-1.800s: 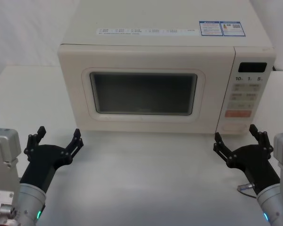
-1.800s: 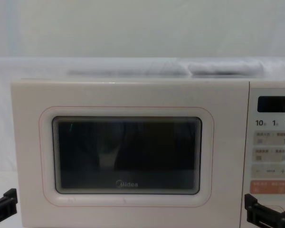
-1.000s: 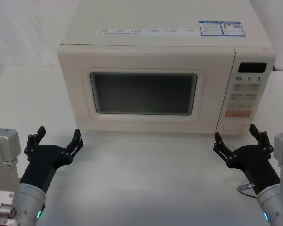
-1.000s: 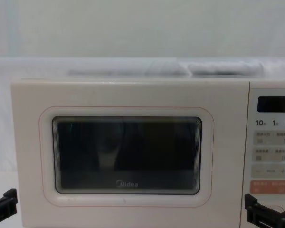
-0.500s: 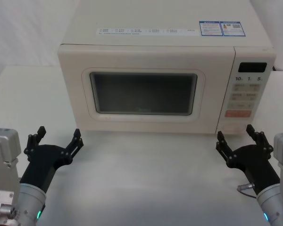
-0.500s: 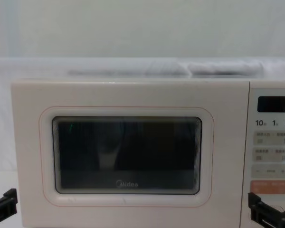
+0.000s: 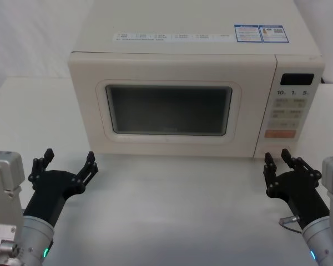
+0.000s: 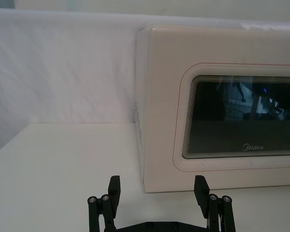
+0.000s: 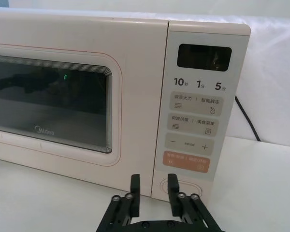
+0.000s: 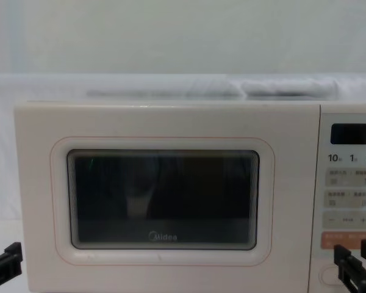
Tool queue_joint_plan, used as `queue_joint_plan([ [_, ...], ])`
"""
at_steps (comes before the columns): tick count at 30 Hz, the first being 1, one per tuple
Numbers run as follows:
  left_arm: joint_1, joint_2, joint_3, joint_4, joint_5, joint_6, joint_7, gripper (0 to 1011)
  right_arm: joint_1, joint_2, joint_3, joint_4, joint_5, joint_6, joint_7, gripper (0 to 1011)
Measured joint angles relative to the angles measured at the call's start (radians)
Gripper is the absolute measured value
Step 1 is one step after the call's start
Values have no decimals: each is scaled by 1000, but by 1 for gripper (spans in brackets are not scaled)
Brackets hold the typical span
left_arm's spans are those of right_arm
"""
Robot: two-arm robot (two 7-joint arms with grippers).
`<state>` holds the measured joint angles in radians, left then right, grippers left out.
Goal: Press the button to open the microwave door with one hand; close the microwave door with the other hand.
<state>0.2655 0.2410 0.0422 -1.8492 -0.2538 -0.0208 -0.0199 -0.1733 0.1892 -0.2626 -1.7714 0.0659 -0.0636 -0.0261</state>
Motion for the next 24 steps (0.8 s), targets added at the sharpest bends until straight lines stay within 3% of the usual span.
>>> queue_joint_plan([
  [6,0,0,0,0,0,0,0,1001,0,0,0,0,0,0,0,192],
  [10,0,0,0,0,0,0,0,1001,0,0,0,0,0,0,0,114],
  [12,0,0,0,0,0,0,0,1001,0,0,0,0,0,0,0,7],
  [24,0,0,0,0,0,0,0,1001,6,-13,16,4,0,9,33,0],
])
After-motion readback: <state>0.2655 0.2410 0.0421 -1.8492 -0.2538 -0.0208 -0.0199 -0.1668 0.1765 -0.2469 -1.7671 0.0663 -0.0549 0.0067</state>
